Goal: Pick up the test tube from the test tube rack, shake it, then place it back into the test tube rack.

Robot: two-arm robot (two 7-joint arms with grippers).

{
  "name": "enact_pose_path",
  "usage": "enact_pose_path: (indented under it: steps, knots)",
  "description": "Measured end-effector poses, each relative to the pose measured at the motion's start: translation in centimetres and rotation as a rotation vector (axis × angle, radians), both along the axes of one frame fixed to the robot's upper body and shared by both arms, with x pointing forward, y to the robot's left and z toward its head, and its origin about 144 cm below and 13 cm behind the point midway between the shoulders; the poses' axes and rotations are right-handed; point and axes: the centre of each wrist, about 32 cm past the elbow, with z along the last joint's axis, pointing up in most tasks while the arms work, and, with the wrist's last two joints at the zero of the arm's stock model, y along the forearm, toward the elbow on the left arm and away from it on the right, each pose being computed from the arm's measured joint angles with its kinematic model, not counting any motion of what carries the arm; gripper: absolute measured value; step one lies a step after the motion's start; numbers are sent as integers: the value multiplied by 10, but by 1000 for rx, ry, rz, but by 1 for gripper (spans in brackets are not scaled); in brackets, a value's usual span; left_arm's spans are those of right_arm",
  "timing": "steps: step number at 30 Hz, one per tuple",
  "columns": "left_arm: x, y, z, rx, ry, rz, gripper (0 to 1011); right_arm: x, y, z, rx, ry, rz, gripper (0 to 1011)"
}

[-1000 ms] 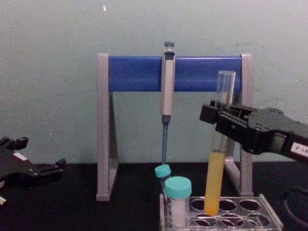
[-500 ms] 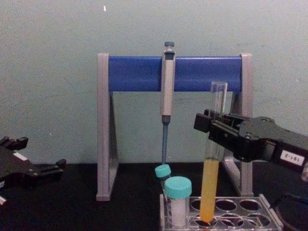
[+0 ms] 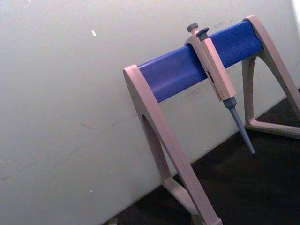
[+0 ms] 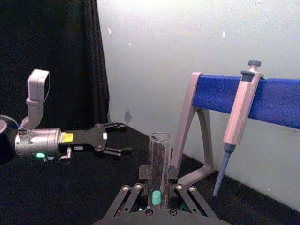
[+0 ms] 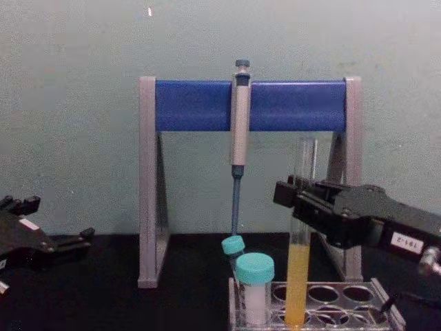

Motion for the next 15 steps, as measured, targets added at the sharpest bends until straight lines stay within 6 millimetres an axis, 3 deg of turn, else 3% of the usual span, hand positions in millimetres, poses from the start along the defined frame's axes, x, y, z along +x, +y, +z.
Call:
enact_pose_path:
  steps: [15]
  knots:
    - [0, 0, 0, 0, 0, 0, 1001, 1, 2, -11, -26, 27, -9, 233]
